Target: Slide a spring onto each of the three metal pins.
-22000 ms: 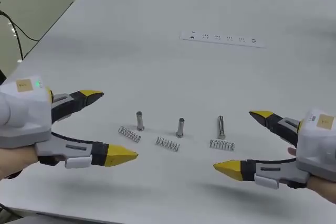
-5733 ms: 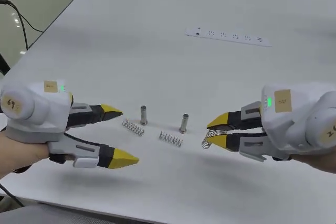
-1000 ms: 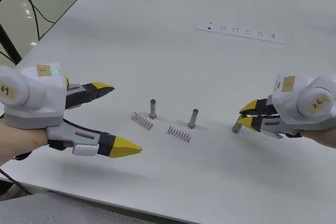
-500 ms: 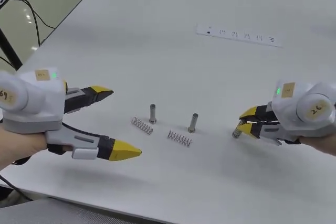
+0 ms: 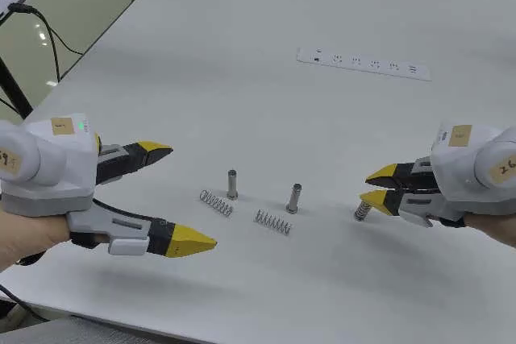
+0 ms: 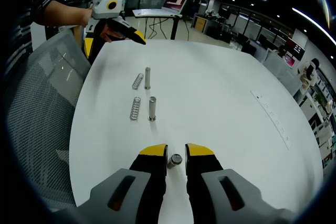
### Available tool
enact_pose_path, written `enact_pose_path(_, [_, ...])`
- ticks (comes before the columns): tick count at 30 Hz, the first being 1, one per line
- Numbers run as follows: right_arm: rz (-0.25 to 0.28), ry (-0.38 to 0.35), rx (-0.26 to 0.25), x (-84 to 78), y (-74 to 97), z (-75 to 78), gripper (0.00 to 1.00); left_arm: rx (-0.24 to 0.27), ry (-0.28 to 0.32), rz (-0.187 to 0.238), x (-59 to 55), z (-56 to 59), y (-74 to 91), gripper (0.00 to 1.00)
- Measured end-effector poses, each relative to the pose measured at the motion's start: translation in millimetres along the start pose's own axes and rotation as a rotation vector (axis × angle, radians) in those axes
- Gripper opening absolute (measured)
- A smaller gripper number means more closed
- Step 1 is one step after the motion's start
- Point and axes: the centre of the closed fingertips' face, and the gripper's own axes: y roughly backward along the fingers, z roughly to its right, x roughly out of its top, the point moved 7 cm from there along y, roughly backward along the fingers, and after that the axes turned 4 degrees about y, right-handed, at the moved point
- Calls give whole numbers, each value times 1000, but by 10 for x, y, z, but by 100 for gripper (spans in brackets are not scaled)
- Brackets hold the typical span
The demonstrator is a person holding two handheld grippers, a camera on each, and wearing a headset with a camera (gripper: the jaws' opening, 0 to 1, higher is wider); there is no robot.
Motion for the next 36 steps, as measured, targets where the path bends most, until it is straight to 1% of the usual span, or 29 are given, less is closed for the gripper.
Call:
enact_pose_path(1, [15,-17,-3,14,15,1,11,0,0,1,3,2,1,97])
enact_pose_path(2, [43,-55,-4,35,35,-4,11,0,2,2,5,2,0,97])
enact_pose_path(4, [73,-91,-13,60,66,1,11,-1,2,4,6,2,-2,97])
enact_pose_path(9, [104,-120,-6,78,129,-41,12,-3,0,5,10,8,-6,97])
enact_pose_path(15, [122,-138,3,87,157,-131,13,-3,-1,4,11,8,-15,97])
enact_pose_path(22, [136,-134,17,113,189,-241,12,-1,0,3,5,9,-7,97])
enact_pose_path(26, [146,-150,20,98,187,-277,12,3,1,3,3,4,-1,97])
enact_pose_path(31, [149,-172,26,60,159,-317,12,2,2,2,2,10,-2,96])
enact_pose_path(36, [135,-184,30,19,131,-383,12,1,1,-2,-6,15,0,96])
